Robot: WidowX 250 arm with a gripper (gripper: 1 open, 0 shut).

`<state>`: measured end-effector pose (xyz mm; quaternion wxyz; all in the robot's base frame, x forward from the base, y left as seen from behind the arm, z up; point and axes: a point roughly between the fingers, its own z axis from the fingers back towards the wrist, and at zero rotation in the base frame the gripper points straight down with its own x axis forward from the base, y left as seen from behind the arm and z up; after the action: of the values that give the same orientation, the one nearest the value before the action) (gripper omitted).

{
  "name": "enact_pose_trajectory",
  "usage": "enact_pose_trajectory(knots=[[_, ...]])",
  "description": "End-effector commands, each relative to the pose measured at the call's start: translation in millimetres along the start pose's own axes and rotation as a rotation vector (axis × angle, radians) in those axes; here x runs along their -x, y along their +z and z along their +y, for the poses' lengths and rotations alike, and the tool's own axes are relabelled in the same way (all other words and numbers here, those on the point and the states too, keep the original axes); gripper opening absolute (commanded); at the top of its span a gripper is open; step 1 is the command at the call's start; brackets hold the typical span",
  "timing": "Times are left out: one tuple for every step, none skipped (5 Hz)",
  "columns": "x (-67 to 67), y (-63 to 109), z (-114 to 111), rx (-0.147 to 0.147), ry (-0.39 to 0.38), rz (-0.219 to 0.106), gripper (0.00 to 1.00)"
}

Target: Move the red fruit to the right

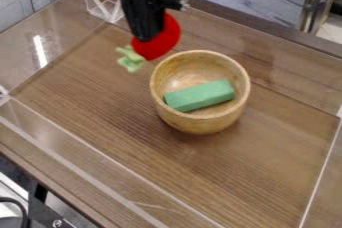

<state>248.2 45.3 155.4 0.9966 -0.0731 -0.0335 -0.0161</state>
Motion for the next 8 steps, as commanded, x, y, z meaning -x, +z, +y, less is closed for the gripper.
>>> enact_pose_trajectory(knots=[[-11.0,5.1,11.4,-0.030,-0.036,-0.048,0.00],[-19.2,-2.8,14.3,-0.033,-0.090,-0.042,0.00],[-22.3,-10.2,38.1,-0.043,-0.086,-0.042,0.00],[-25.2,-17.0,48.6,-0.042,-0.099,-0.046,0.00],[-32.2,-23.3,36.0,-0.038,-0.103,-0.055,0.00],[-39.5,-29.6,25.5,-0.035,-0.106,-0.064,0.00],[-45.7,-37.8,24.4,-0.040,-0.088,-0.074,0.00],[-50.4,-41.7,30.7,-0.049,-0.056,-0.087,0.00]])
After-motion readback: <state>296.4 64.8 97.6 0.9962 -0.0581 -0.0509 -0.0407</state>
